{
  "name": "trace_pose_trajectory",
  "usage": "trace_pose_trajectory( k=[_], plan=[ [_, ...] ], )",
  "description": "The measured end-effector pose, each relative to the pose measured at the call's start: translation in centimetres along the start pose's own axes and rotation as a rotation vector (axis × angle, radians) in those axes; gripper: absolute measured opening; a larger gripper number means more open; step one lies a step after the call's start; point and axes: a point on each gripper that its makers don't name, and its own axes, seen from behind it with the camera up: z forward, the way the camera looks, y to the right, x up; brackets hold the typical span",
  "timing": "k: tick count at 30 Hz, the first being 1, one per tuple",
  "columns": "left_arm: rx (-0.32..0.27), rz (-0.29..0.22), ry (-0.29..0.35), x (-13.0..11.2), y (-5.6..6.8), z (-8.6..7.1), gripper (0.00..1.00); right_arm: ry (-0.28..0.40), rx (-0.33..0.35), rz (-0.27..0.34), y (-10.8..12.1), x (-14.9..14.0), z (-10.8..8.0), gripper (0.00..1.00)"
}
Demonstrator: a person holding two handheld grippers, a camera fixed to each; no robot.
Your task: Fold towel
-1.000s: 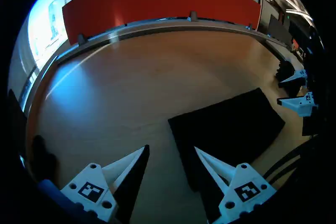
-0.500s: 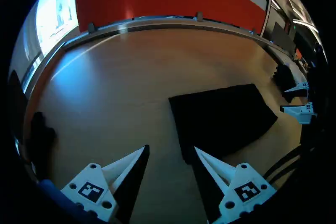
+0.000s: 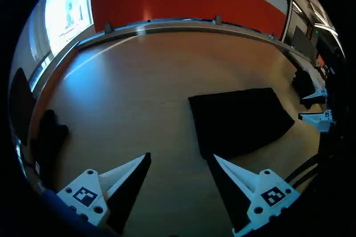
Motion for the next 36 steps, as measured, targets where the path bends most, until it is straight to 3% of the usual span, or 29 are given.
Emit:
trace_pose_trajectory(
  k=[12,21,36],
  plan=[
    [0.051,-0.049,0.005,-1.6,-2.0,-2.6,0.94,-0.019,0.048,-0.066,0.1,-0.4,0.5,0.91],
    [0.08,-0.093,-0.002,-3.1,-3.2,-4.1,0.94,-0.059,0.108,-0.115,-0.8,-2.3,1.4,0.9],
    [0.115,-0.149,-0.016,-5.0,-4.5,-5.5,0.94,-0.106,0.174,-0.148,-1.5,-3.6,2.2,0.53]
  ],
)
